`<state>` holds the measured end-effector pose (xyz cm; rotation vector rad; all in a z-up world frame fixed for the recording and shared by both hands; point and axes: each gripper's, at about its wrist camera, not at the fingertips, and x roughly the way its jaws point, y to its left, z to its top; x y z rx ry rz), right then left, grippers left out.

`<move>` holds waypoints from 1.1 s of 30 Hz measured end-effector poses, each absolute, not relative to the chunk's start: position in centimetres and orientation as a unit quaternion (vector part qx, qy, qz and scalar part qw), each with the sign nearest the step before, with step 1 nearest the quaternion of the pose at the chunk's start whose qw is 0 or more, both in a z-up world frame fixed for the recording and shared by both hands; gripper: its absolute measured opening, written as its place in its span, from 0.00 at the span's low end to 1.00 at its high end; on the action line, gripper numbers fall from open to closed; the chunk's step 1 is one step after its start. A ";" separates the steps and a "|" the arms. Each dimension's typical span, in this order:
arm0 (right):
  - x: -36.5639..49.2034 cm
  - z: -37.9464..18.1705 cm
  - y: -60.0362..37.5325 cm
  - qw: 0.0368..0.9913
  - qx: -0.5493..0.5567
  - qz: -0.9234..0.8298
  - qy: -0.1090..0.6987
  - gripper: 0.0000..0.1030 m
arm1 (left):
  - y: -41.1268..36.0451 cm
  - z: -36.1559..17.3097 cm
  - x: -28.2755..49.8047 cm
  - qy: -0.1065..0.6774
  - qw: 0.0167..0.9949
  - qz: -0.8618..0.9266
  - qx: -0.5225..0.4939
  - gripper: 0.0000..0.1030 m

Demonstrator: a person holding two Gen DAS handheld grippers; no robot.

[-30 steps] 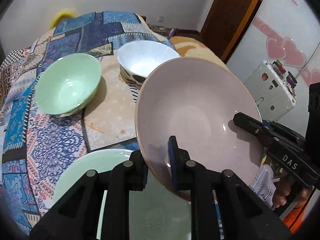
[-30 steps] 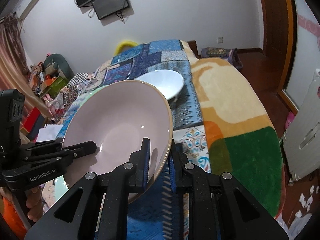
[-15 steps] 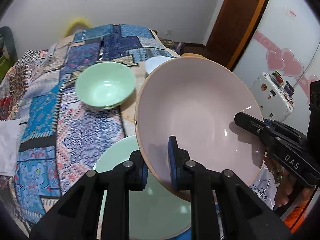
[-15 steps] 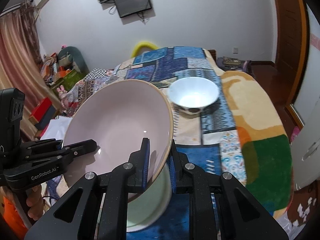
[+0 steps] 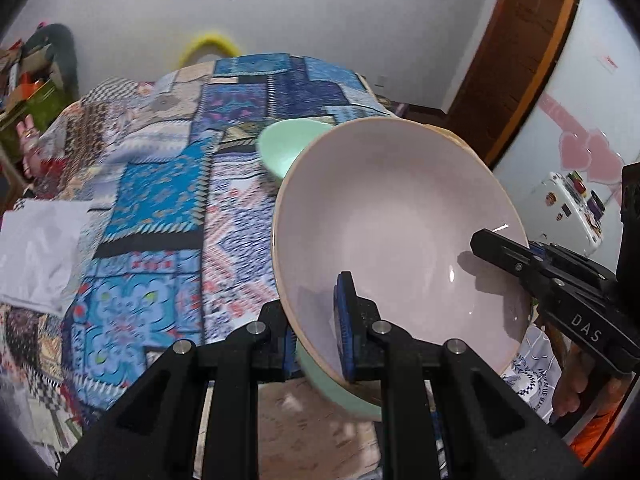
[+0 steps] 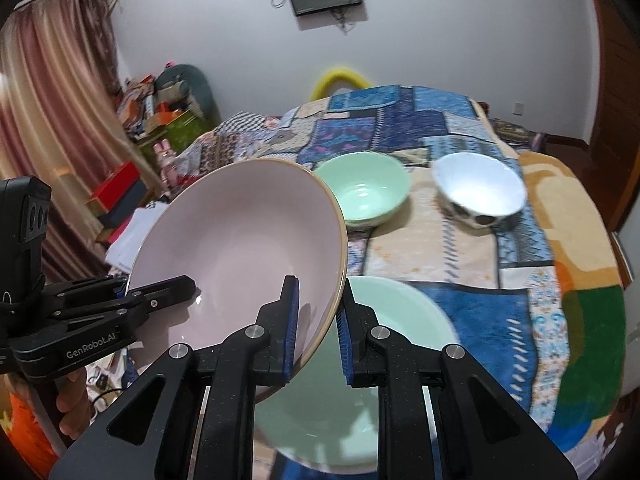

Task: Organize plates and bowls
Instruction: 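Carry the pale pink plate over the mint green plate and lower it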

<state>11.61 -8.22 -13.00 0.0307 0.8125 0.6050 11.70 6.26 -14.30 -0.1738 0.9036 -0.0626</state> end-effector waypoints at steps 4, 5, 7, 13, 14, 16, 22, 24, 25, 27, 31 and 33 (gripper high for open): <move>11.3 -13.5 -5.6 0.865 0.006 0.309 0.395 0.16 | 8.7 -14.5 10.1 0.435 0.896 -0.011 -0.094 0.17; 11.2 -13.6 -5.1 0.863 0.005 0.313 0.397 0.16 | 9.2 -14.6 9.8 0.435 0.895 -0.006 -0.096 0.17; 11.2 -14.0 -3.9 0.856 -0.002 0.324 0.403 0.16 | 10.6 -14.8 9.0 0.436 0.894 0.005 -0.101 0.17; 11.3 -15.6 -0.6 0.838 -0.020 0.346 0.422 0.16 | 14.1 -15.7 7.3 0.440 0.890 0.035 -0.114 0.17; 11.3 -15.9 -0.1 0.835 -0.023 0.349 0.425 0.16 | 14.7 -15.9 7.1 0.441 0.889 0.039 -0.117 0.17; 11.3 -16.4 0.7 0.830 -0.028 0.353 0.431 0.16 | 15.7 -16.5 6.8 0.445 0.886 0.048 -0.120 0.17; 11.7 -18.4 2.5 0.815 -0.037 0.359 0.454 0.16 | 18.1 -18.7 6.5 0.460 0.875 0.066 -0.135 0.17; 11.8 -19.0 3.0 0.809 -0.041 0.360 0.462 0.16 | 18.7 -19.4 6.5 0.464 0.871 0.071 -0.142 0.17; 11.8 -19.3 3.2 0.807 -0.043 0.360 0.465 0.16 | 19.0 -19.8 6.5 0.467 0.869 0.072 -0.145 0.17; 11.9 -19.9 3.6 0.803 -0.048 0.361 0.472 0.16 | 19.5 -20.5 6.7 0.472 0.865 0.074 -0.149 0.17; 11.9 -21.2 4.2 0.794 -0.054 0.361 0.487 0.16 | 20.3 -22.0 7.0 0.484 0.857 0.077 -0.158 0.17; 12.0 -21.9 4.4 0.788 -0.054 0.361 0.496 0.16 | 20.6 -23.0 7.1 0.491 0.852 0.079 -0.163 0.17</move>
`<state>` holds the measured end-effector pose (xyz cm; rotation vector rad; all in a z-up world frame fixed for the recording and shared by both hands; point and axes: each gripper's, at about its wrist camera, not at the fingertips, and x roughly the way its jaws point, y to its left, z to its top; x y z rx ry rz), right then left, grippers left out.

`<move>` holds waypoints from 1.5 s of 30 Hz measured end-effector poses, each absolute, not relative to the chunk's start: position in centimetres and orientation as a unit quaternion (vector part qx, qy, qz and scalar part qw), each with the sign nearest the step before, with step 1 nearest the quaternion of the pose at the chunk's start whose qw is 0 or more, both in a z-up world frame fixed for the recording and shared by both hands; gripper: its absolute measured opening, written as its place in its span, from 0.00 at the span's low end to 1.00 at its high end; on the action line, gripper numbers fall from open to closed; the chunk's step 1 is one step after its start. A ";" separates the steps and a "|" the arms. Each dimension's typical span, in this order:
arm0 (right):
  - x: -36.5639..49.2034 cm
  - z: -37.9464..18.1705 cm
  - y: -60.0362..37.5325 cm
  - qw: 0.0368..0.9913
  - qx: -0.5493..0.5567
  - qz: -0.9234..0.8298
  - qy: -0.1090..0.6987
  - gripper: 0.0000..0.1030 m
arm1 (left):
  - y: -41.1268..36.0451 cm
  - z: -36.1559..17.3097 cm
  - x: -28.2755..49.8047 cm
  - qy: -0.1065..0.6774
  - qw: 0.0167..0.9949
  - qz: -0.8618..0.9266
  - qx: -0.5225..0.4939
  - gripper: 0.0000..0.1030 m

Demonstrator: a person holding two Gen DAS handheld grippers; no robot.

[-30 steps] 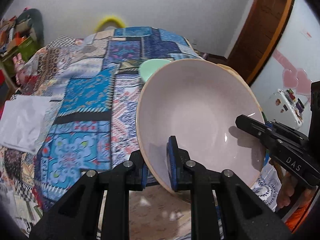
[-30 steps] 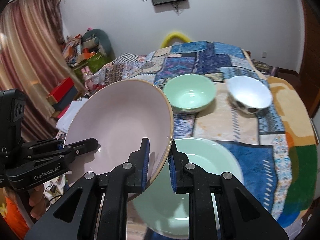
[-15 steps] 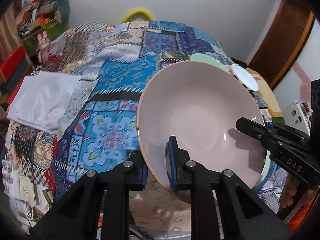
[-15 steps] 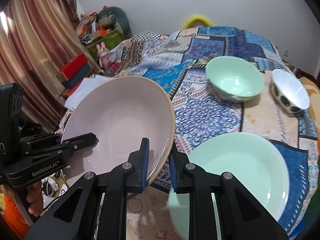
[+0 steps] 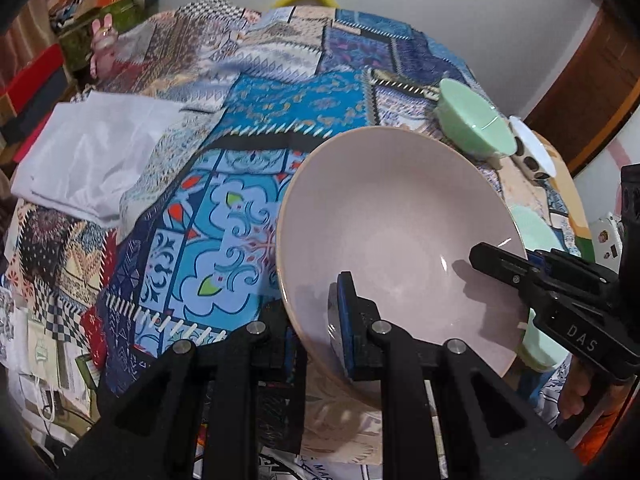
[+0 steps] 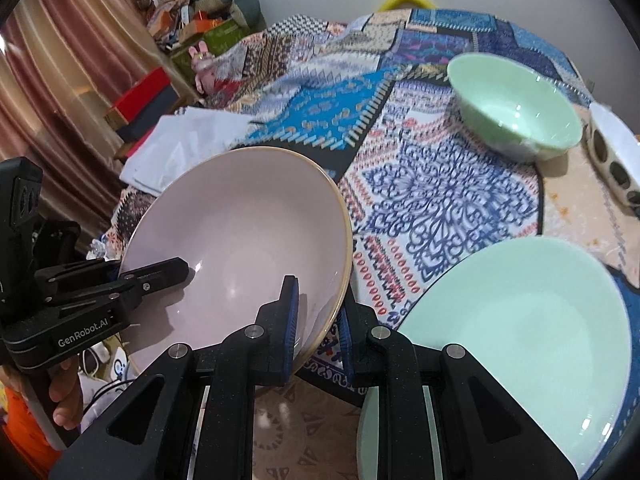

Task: Organize plates and bowls
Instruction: 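Carry the pale pink plate over the mint green plate and lower it, then open both grippers and move them to the mint green bowl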

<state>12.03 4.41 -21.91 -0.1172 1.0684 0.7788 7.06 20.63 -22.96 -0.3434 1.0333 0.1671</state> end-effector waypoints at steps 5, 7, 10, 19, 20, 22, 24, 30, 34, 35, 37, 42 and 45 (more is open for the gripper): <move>11.9 -22.2 4.5 0.785 -0.060 0.362 0.499 0.16 | 21.1 -24.8 7.1 0.505 0.842 0.082 -0.171 0.17; 12.0 -22.3 4.5 0.782 -0.057 0.363 0.503 0.17 | 21.1 -25.1 7.1 0.504 0.843 0.081 -0.172 0.17; 12.1 -22.3 4.5 0.778 -0.058 0.368 0.506 0.19 | 20.9 -25.1 7.1 0.503 0.845 0.084 -0.161 0.17; 12.3 -20.2 2.6 0.801 -0.060 0.356 0.477 0.46 | 20.9 -24.3 6.9 0.501 0.848 0.088 -0.151 0.23; 12.4 -19.7 2.1 0.808 -0.058 0.350 0.470 0.49 | 20.9 -23.8 6.9 0.493 0.853 0.089 -0.146 0.31; 12.6 -18.7 1.1 0.820 -0.056 0.341 0.455 0.51 | 20.7 -22.6 6.6 0.479 0.862 0.098 -0.133 0.42; 13.1 -17.7 0.0 0.830 -0.056 0.332 0.445 0.51 | 20.4 -21.2 6.3 0.460 0.874 0.108 -0.115 0.50; 14.6 -15.0 -3.4 0.859 -0.042 0.302 0.412 0.56 | 19.0 -17.5 6.8 0.417 0.898 0.109 -0.087 0.68; 15.6 -13.6 -5.5 0.877 -0.038 0.280 0.389 0.64 | 17.8 -15.9 8.1 0.399 0.908 0.100 -0.079 0.82; 16.0 -13.2 -6.0 0.880 -0.039 0.275 0.385 0.64 | 17.4 -15.6 8.5 0.396 0.910 0.097 -0.078 0.84; 16.7 -12.8 -6.9 0.885 -0.035 0.267 0.381 0.64 | 16.6 -14.8 9.4 0.390 0.913 0.090 -0.075 0.86; 18.7 -12.4 -8.9 0.890 -0.016 0.253 0.380 0.66 | 14.6 -13.6 12.4 0.382 0.919 0.074 -0.064 0.90; 20.0 -12.6 -9.7 0.888 -0.002 0.251 0.385 0.70 | 13.6 -13.1 14.3 0.376 0.922 0.068 -0.055 0.90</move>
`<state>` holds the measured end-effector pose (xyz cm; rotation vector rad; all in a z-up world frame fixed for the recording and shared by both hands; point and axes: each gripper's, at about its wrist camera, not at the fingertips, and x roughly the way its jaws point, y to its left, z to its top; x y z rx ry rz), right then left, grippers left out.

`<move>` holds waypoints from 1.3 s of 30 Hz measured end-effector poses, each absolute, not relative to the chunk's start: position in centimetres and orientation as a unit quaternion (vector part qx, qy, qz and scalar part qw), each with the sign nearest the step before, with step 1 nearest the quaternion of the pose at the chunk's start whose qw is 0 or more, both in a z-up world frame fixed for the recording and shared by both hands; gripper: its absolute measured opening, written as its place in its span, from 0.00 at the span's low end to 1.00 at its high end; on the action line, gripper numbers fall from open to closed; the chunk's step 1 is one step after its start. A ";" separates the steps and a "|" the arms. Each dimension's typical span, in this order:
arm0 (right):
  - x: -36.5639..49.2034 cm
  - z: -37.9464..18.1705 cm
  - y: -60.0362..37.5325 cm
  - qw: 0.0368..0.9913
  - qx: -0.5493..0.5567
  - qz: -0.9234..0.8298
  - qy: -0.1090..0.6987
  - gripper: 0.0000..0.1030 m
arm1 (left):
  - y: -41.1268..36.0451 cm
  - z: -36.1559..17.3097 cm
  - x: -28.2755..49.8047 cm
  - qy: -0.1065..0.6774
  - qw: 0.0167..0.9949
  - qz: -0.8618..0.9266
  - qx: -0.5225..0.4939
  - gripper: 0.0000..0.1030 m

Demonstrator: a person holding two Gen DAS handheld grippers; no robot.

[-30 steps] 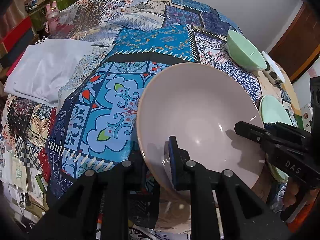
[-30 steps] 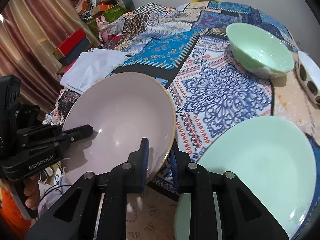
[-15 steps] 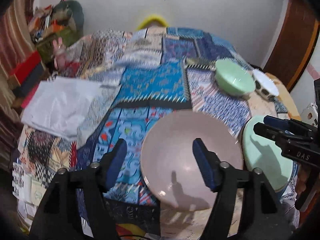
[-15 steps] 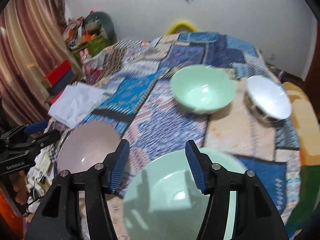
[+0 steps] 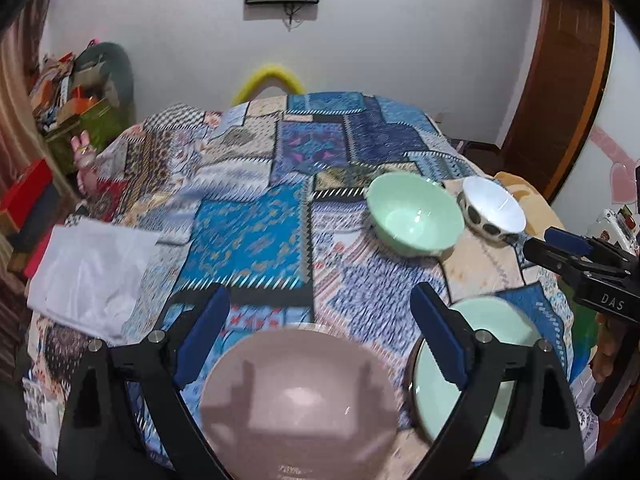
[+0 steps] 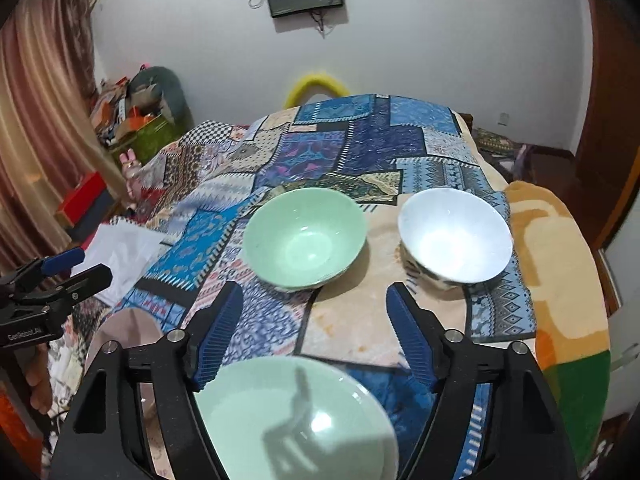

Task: Organize plates and bowls
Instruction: 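Open both grippers and move them to the mint green bowl, then grasp the mint green bowl rim with both grippers and lift it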

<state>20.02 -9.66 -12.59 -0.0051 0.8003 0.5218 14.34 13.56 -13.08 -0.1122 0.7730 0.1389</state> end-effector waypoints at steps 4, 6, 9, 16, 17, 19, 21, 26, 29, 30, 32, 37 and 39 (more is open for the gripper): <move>21.8 -12.9 -10.3 0.890 -0.002 0.241 0.388 0.70 | 12.6 -13.0 17.1 0.377 0.923 0.063 -0.049 0.91; 22.7 -13.2 -10.3 0.890 0.001 0.237 0.390 0.70 | 12.3 -13.2 18.6 0.382 0.921 0.057 -0.051 0.91; 24.2 -13.8 -10.2 0.889 0.006 0.232 0.394 0.70 | 12.2 -13.6 20.9 0.394 0.916 0.050 -0.061 0.91; 26.8 -16.1 -8.9 0.880 0.003 0.236 0.413 0.61 | 12.5 -16.4 26.4 0.432 0.898 0.045 -0.073 0.91; 27.2 -16.6 -8.5 0.875 0.001 0.240 0.420 0.59 | 12.6 -17.0 27.1 0.438 0.895 0.043 -0.073 0.91; 28.0 -17.5 -8.2 0.867 0.000 0.246 0.432 0.51 | 12.7 -18.0 28.4 0.450 0.889 0.036 -0.077 0.91; 28.6 -18.2 -7.7 0.862 -0.002 0.250 0.442 0.46 | 12.9 -18.9 29.5 0.458 0.885 0.031 -0.078 0.91; 29.5 -19.7 -6.7 0.850 -0.015 0.258 0.458 0.39 | 12.6 -20.6 31.9 0.470 0.881 0.018 -0.058 0.83; 30.0 -20.4 -6.5 0.848 -0.018 0.257 0.463 0.39 | 12.5 -21.7 33.1 0.482 0.874 0.012 -0.059 0.65; 30.2 -20.5 -6.4 0.847 -0.017 0.258 0.465 0.39 | 12.4 -22.1 33.5 0.488 0.871 0.006 -0.060 0.62; 30.4 -20.9 -6.3 0.842 -0.014 0.263 0.471 0.39 | 12.2 -22.7 34.0 0.497 0.866 -0.004 -0.058 0.51; 30.9 -21.8 -5.8 0.828 -0.005 0.277 0.488 0.25 | 11.6 -24.0 34.8 0.510 0.858 -0.017 -0.052 0.34; 31.0 -21.9 -5.8 0.826 0.000 0.276 0.491 0.23 | 11.5 -24.3 35.0 0.512 0.857 -0.021 -0.055 0.31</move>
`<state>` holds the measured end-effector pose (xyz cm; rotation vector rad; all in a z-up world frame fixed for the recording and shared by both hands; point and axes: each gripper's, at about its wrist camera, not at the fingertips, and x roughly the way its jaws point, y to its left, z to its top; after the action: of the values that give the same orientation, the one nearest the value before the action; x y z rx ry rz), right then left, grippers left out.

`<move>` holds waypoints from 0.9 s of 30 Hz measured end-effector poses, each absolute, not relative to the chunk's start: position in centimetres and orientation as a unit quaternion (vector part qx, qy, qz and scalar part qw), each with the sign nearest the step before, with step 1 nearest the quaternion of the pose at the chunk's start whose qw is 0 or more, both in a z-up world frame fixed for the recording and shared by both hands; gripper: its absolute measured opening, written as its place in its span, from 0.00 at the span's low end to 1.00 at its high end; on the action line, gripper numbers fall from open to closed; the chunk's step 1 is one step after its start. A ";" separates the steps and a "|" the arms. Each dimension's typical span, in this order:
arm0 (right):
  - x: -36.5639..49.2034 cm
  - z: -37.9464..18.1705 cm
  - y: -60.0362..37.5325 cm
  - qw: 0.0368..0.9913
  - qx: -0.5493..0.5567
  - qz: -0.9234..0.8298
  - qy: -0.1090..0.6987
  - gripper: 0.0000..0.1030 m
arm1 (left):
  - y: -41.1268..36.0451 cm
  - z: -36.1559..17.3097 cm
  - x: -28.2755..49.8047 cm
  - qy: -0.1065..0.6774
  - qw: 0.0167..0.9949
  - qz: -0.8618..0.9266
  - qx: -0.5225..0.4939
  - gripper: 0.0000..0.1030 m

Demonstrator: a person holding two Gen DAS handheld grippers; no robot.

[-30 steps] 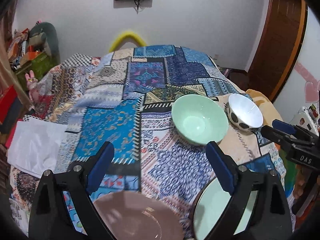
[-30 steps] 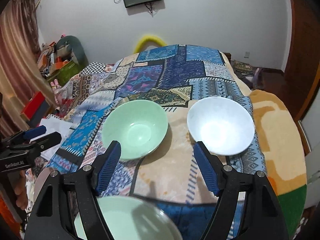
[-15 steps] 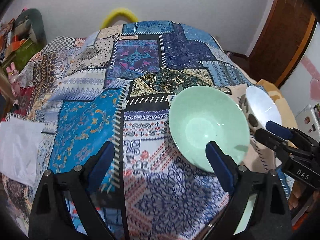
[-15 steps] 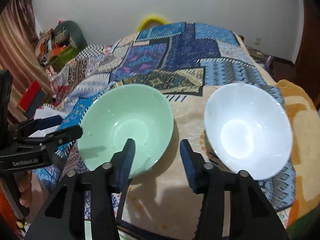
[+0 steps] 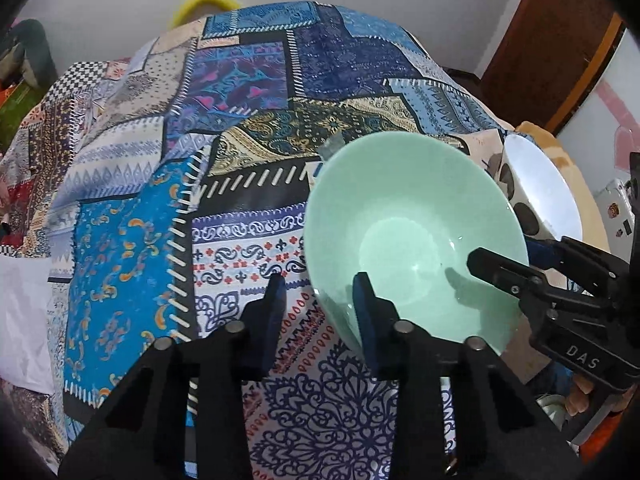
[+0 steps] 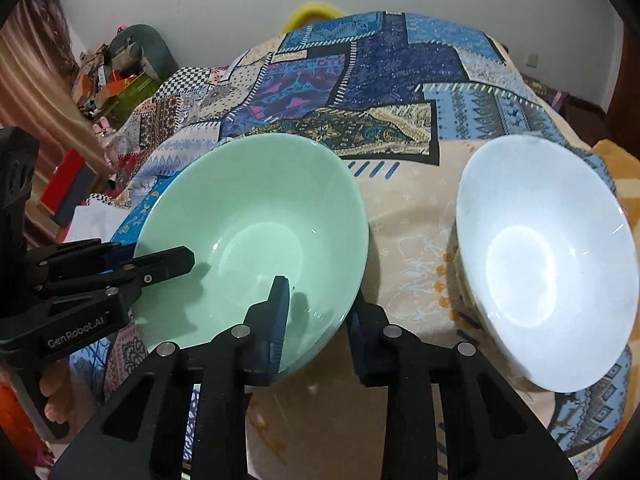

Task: Organize plates and bowls
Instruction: 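Grasp the mint green bowl rim with both grippers and lift it, then carry the mint green bowl over the plate stack and lower it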

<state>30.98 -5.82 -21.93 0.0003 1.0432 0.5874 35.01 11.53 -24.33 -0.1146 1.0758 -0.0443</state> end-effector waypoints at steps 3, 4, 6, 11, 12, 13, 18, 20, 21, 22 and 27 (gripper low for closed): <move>30.9 -21.8 -6.0 0.826 0.003 0.277 0.491 0.22 | 11.2 -24.4 35.1 0.512 0.857 -0.033 -0.056 0.20; 30.8 -21.8 -6.0 0.827 0.001 0.276 0.490 0.22 | 11.0 -24.4 35.1 0.512 0.856 -0.037 -0.055 0.16; 30.5 -21.7 -5.9 0.828 -0.008 0.274 0.488 0.22 | 10.6 -24.3 35.1 0.512 0.857 -0.033 -0.048 0.16; 29.9 -21.3 -5.9 0.829 -0.016 0.273 0.488 0.22 | 10.6 -24.2 34.8 0.513 0.856 -0.035 -0.052 0.15; 29.7 -21.2 -6.0 0.829 -0.016 0.272 0.488 0.22 | 10.5 -24.2 34.6 0.513 0.856 -0.036 -0.051 0.15; 29.5 -21.1 -6.1 0.829 -0.016 0.272 0.488 0.22 | 10.4 -24.1 34.4 0.513 0.856 -0.036 -0.050 0.15; 28.1 -20.0 -6.2 0.833 -0.018 0.273 0.480 0.22 | 10.1 -23.5 33.1 0.511 0.857 -0.035 -0.053 0.15; 27.6 -19.5 -6.3 0.835 -0.016 0.274 0.477 0.22 | 9.9 -23.0 32.5 0.507 0.860 -0.033 -0.053 0.15; 27.3 -19.2 -6.3 0.835 -0.014 0.275 0.476 0.22 | 9.8 -22.6 32.0 0.503 0.862 -0.032 -0.052 0.15; 26.9 -18.9 -6.3 0.836 -0.014 0.275 0.474 0.22 | 9.7 -22.3 31.7 0.501 0.864 -0.031 -0.051 0.15; 25.2 -17.4 -6.4 0.841 -0.013 0.278 0.464 0.22 | 9.5 -20.5 29.8 0.491 0.869 -0.027 -0.053 0.15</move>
<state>25.25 -6.40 -17.40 -0.0281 0.9812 0.5873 29.76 9.53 -20.48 -0.1119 1.0270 -0.0564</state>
